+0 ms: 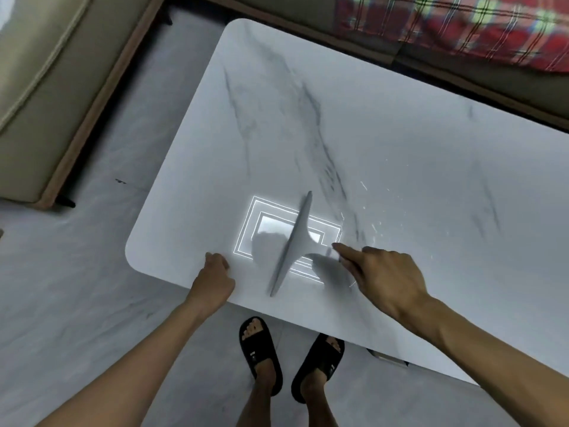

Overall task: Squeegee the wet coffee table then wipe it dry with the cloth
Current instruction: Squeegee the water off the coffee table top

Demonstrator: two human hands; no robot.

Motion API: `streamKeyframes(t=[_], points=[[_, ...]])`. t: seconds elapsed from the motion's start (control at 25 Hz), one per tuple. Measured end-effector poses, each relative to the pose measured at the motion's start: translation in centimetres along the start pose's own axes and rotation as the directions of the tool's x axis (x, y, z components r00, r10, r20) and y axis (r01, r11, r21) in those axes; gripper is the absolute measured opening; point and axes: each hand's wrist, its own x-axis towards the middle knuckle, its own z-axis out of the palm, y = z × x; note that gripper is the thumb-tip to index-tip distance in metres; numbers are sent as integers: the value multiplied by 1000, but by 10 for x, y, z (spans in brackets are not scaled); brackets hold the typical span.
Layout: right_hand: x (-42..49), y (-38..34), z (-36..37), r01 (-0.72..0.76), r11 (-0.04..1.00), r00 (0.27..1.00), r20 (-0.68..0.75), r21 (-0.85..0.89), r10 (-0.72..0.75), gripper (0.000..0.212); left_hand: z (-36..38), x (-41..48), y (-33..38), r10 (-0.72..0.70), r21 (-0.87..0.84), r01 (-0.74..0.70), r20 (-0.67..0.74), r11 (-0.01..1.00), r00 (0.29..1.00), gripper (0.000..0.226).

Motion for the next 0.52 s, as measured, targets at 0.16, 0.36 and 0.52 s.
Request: streamKeyframes(t=[0.16,0.36,0.52], points=[[26,-58,33,177,982,982,52,62,-180,39,-1,-9,-3,-6,-57,0,-107,998,994,28],[-3,1,45,60,996,997,54,60,-63,42,21,-19,5,44,-21,-44,-13,999,999,31],[-38,71,45,-127,991,991,37,42,126,41,42,-26,24,103,22,-104,51,994,993,31]])
